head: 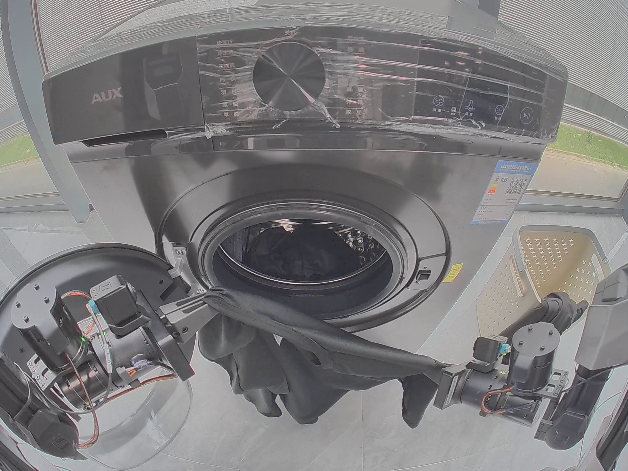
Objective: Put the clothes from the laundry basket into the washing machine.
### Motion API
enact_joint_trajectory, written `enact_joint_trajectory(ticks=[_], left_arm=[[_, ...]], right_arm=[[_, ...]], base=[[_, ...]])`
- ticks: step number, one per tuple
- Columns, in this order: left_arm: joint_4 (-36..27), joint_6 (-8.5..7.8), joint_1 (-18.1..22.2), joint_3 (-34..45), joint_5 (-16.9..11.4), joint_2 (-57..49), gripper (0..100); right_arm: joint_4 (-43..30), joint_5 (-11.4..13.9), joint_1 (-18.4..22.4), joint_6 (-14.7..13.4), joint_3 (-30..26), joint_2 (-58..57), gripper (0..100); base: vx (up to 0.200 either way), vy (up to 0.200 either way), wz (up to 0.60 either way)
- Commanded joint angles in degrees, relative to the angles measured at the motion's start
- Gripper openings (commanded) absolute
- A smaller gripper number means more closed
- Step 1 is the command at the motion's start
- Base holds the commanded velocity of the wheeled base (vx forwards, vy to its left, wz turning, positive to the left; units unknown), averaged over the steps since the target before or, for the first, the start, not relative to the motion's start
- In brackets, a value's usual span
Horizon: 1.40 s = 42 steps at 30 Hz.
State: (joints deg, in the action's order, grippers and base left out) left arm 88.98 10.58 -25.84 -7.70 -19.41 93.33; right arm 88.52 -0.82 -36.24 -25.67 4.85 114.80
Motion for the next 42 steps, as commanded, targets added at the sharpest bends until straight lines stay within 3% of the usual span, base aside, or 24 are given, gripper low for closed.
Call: enact_joint_trajectory(ticks=[1, 6, 12, 32, 42], left_arm=[[0.1, 0.05, 0.6, -0.4, -0.5, 0.4, 0], [0.1, -0.03, 0.8, 0.0, -0.8, 0.4, 0], [0.1, 0.05, 0.9, -0.6, -0.8, 0.1, 0], [0.1, -0.03, -0.2, -0.4, -0.6, 0.3, 0], [0.1, -0.74, -0.2, -0.5, -0.6, 0.5, 0]], right_arm=[[0.4, -0.1, 0.9, 0.2, 1.2, 3.5, 0], [0.4, -0.5, 2.2, 0.4, 3.5, 3.5, 0], [0.3, -3.1, 2.2, 0.4, 5.7, 3.5, 0], [0.3, -3.7, 2.4, 1.1, 5.6, -3.2, 0], [0.2, -4.9, 1.8, 5.8, 5.0, -5.9, 0]], base=[[0.0, 0.0, 0.0], [0.0, 0.0, 0.0], [0.0, 0.0, 0.0], [0.0, 0.0, 0.0], [0.0, 0.0, 0.0]])
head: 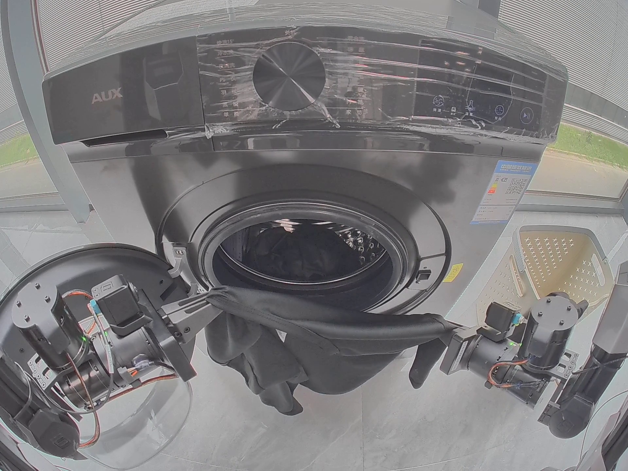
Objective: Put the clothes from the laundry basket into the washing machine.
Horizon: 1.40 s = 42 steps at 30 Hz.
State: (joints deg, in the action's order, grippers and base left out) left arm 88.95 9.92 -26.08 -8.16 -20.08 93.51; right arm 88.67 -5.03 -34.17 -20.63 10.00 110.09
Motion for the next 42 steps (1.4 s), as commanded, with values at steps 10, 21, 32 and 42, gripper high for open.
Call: enact_joint_trajectory(ticks=[10, 21, 32, 42], left_arm=[[0.1, -0.17, 0.0, 0.1, 0.0, 0.3, 0], [0.2, -1.05, 0.0, -0.6, 0.0, 0.3, 0], [0.2, -0.96, -1.4, -1.4, 0.0, 0.2, 0], [0.2, -3.33, -6.7, -2.7, 2.9, 1.8, 0]], right_arm=[[0.0, -1.4, -0.4, 2.5, -1.3, -4.8, 0], [0.0, -1.1, -0.5, 2.4, -1.6, -4.1, 0], [0.1, -1.5, -4.6, 2.0, -4.3, -0.1, 100], [0.0, -1.2, -8.5, 2.3, -8.6, 0.2, 100]], base=[[0.0, 0.0, 0.0], [0.0, 0.0, 0.0], [0.0, 0.0, 0.0], [0.0, 0.0, 0.0]])
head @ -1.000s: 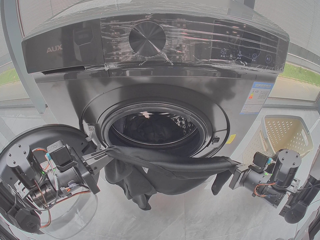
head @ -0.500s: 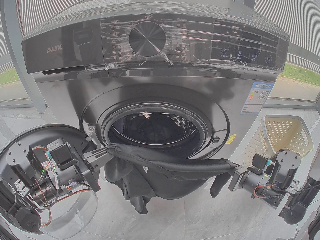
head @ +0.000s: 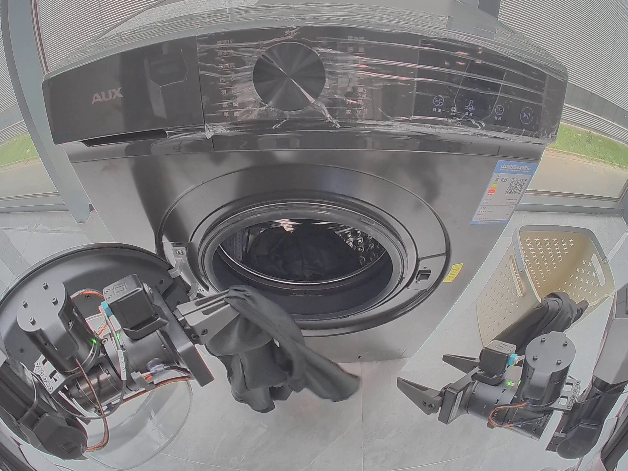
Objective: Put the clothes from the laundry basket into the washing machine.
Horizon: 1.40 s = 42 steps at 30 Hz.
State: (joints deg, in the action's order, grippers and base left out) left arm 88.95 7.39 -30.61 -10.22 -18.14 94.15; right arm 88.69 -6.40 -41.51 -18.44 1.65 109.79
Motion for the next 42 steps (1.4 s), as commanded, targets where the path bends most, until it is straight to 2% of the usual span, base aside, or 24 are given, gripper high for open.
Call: enact_joint_trajectory(ticks=[1, 6, 11, 16, 20, 28, 42], left_arm=[[0.2, -1.06, -2.9, -0.6, 1.4, 1.6, 0], [0.2, -1.15, -6.0, -0.8, 1.8, 2.8, 0], [0.2, -0.27, -10.8, -1.9, 2.0, 2.9, 0], [0.2, 0.26, -12.7, -2.4, 1.5, 4.3, 0], [0.2, 0.26, -12.6, -3.2, 1.5, 5.3, 0], [0.2, 0.26, -12.1, -4.9, 1.4, 6.1, 0], [0.2, 0.52, -12.1, -7.8, 1.8, 6.1, 0]], right_arm=[[0.0, 0.2, -1.3, 0.3, 0.5, 0.6, 100], [0.0, 0.0, -3.7, 0.9, 4.9, 0.8, 100], [-0.1, 1.0, -5.3, 1.6, 8.2, 2.5, 100], [0.0, 1.7, -7.4, 2.2, 10.1, 7.4, 100], [0.0, 1.7, -9.2, 4.5, 11.3, 8.7, 100], [0.1, 1.4, -11.9, 4.5, 13.6, 13.9, 100], [0.2, 1.1, -12.7, 5.3, 20.8, 21.5, 100]], base=[[0.0, 0.0, 0.0], [0.0, 0.0, 0.0], [0.0, 0.0, 0.0], [0.0, 0.0, 0.0], [0.0, 0.0, 0.0], [0.0, 0.0, 0.0], [0.0, 0.0, 0.0]])
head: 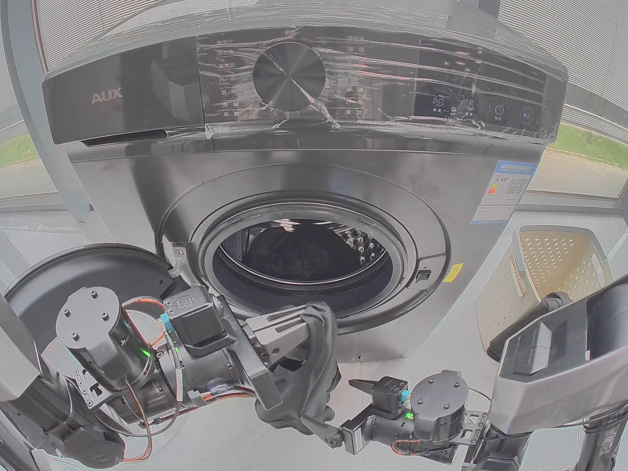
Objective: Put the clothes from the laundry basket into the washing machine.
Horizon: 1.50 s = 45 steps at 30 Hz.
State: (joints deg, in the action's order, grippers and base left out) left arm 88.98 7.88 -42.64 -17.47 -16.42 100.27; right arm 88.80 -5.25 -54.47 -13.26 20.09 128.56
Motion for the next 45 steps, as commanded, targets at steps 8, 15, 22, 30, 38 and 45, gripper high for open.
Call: enact_joint_trajectory(ticks=[8, 15, 22, 30, 38, 45], left_arm=[[0.1, 0.12, 0.0, -0.6, 0.2, -0.1, 0], [0.1, 0.65, 0.0, -2.0, 0.2, -0.2, 0], [0.1, 1.0, 0.0, -1.9, 0.3, -0.4, 0], [0.1, 1.09, 0.0, -1.8, 0.5, -0.6, 0], [0.1, -0.05, 5.7, -2.8, 5.4, 4.8, 0], [0.1, -2.43, 12.5, -3.8, 7.5, 12.0, 0]], right_arm=[[0.1, -0.2, 1.3, 1.7, 6.8, 2.6, 100], [0.1, -0.4, 3.1, 2.6, 8.7, 4.9, 100], [0.1, -0.4, 4.5, 3.2, 11.5, 6.0, 100], [0.1, -1.2, 4.8, 3.1, 12.3, 5.6, 0], [0.1, -1.5, 0.3, 2.4, 7.4, 0.5, 0], [0.0, -2.8, -2.9, 0.4, 0.3, -6.3, 0]], base=[[0.0, 0.0, 0.0], [0.0, 0.0, 0.0], [0.0, 0.0, 0.0], [0.0, 0.0, 0.0], [0.0, 0.0, 0.0], [0.0, 0.0, 0.0]])
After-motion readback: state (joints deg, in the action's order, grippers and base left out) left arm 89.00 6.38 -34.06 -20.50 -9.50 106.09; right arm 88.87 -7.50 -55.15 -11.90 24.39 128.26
